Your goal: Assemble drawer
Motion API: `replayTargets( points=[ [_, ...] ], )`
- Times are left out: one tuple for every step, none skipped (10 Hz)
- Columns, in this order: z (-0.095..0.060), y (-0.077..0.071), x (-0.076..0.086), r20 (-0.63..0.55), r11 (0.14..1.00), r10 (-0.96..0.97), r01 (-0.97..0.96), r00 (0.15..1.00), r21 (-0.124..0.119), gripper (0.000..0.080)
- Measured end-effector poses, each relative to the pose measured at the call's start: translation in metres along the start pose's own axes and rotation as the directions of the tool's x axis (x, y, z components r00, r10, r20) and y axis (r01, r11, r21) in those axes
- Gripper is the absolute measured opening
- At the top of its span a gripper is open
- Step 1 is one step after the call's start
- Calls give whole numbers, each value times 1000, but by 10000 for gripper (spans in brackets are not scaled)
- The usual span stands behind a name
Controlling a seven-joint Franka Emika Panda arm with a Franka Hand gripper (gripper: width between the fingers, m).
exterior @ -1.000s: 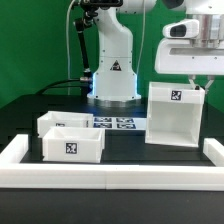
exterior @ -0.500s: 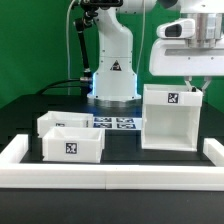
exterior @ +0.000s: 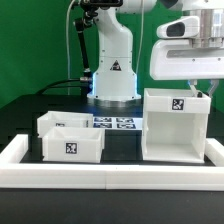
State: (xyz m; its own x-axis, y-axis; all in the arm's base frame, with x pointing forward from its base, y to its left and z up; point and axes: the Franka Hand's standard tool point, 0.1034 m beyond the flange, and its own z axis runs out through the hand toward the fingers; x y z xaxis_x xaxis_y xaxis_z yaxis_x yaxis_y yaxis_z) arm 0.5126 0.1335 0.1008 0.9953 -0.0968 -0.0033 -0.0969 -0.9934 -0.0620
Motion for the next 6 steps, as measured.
replayTargets(
  points=[
    [0, 1, 14, -14, 1000, 7, -7, 1000, 4, 38],
    [0, 5, 23, -26, 1000, 6, -6, 1000, 4, 38],
    [-1, 7, 34, -52, 1000, 13, -13, 999, 9, 38],
    [-1, 8, 45, -74, 1000, 19, -18, 997, 15, 38],
    [-1, 11, 52, -88, 1000, 17, -15, 996, 16, 38],
    [-1, 15, 57, -97, 1000, 17, -16, 995, 15, 38]
  ],
)
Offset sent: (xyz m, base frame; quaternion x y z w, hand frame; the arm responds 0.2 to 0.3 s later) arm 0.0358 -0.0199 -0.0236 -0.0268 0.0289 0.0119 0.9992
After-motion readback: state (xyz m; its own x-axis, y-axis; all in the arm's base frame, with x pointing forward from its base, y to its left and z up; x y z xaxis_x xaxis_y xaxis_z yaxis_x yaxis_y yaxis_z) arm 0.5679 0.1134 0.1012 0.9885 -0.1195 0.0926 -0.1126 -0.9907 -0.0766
